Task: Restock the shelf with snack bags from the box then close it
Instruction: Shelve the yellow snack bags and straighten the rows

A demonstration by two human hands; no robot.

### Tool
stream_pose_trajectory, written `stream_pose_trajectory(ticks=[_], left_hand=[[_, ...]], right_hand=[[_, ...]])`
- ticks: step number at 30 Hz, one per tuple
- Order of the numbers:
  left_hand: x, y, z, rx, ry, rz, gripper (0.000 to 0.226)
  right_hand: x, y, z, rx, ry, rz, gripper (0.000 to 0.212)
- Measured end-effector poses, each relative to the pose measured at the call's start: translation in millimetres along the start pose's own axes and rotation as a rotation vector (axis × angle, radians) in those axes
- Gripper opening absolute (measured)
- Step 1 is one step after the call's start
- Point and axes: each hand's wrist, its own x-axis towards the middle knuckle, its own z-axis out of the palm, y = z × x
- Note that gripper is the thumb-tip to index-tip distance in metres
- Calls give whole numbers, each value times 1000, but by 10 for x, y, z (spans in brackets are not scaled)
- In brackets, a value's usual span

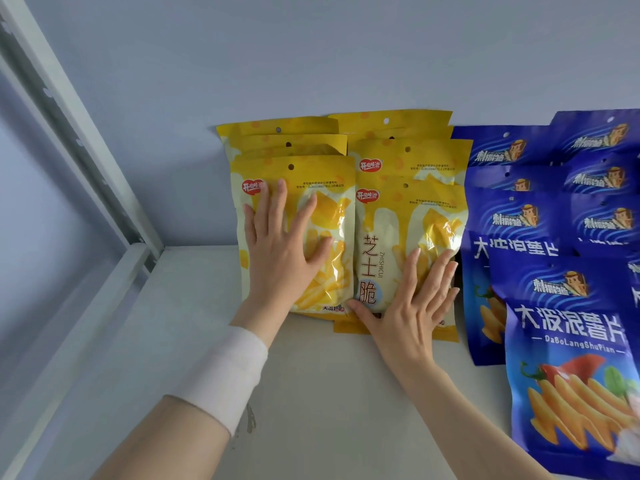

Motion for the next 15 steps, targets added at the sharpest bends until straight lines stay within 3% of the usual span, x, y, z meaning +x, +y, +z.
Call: stream_pose_trajectory(ticks=[5,15], left_hand=[[13,-84,126,-32,222,177,39],[-1,-47,184,-26,234,168,35]], right_hand=[[142,81,72,6,27,-52,109],[162,80,104,14,-10,-59,81]])
